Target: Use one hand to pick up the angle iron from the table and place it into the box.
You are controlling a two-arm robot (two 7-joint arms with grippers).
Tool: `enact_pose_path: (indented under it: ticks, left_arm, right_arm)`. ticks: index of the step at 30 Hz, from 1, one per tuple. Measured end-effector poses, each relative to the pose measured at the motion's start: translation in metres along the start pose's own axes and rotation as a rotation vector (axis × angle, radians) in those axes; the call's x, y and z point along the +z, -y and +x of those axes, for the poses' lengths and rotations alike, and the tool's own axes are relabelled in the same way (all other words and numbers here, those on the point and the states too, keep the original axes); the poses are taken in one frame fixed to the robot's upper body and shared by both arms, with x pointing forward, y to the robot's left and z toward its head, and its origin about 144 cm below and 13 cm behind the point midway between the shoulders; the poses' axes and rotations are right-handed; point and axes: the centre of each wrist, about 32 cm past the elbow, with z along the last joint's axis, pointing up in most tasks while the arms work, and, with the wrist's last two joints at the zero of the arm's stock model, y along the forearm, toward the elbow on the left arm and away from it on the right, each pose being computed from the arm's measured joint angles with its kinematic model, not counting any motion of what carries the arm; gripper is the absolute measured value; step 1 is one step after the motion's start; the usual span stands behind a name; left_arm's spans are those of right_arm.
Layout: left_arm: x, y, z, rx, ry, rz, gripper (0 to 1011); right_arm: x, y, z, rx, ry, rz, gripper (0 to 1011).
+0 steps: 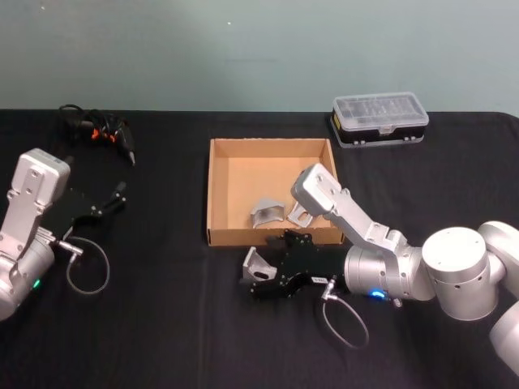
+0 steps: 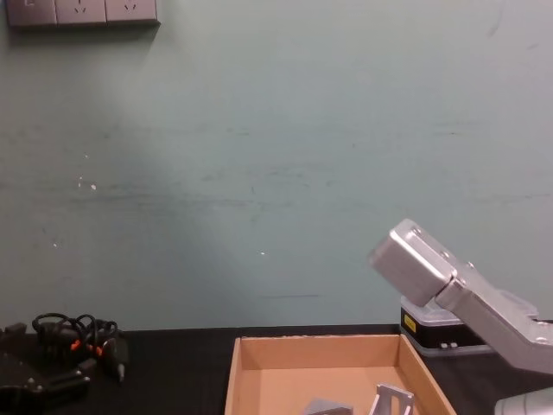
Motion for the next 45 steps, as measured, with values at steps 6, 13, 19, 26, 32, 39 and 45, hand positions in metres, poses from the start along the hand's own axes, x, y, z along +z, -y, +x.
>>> enact_pose_path:
  ticks: [6, 13, 19, 26, 32, 39, 45]
  left_arm:
    - [0.000, 0.000, 0.000, 0.000, 0.000, 0.000, 1000]
    - [0.000, 0.000, 0.000, 0.000, 0.000, 0.000, 1000]
    - [0.000, 0.000, 0.000, 0.000, 0.000, 0.000, 1000]
    - [0.000, 0.000, 0.000, 0.000, 0.000, 0.000, 1000]
    - [0.000, 0.000, 0.000, 0.000, 0.000, 0.000, 1000]
    - [0.000, 0.000, 0.000, 0.000, 0.000, 0.000, 1000]
    - [0.000, 0.000, 0.000, 0.000, 0.000, 0.000, 1000]
  right_arm:
    - [-0.002, -0.004, 0.003, -0.005, -0.009, -0.001, 1000]
    - [-0.002, -0.010, 0.004, -0.004, -0.016, 0.001, 1000]
    - [-0.002, -0.013, 0.005, 0.005, -0.018, 0.001, 1000]
    - [-0.003, -0.014, 0.004, 0.014, -0.018, -0.003, 1000]
    - [-0.003, -0.015, 0.004, 0.019, -0.018, -0.007, 966]
    - [-0.004, -0.015, 0.003, 0.020, -0.016, -0.008, 796]
    - [-0.003, -0.016, 0.002, 0.022, -0.013, -0.006, 606]
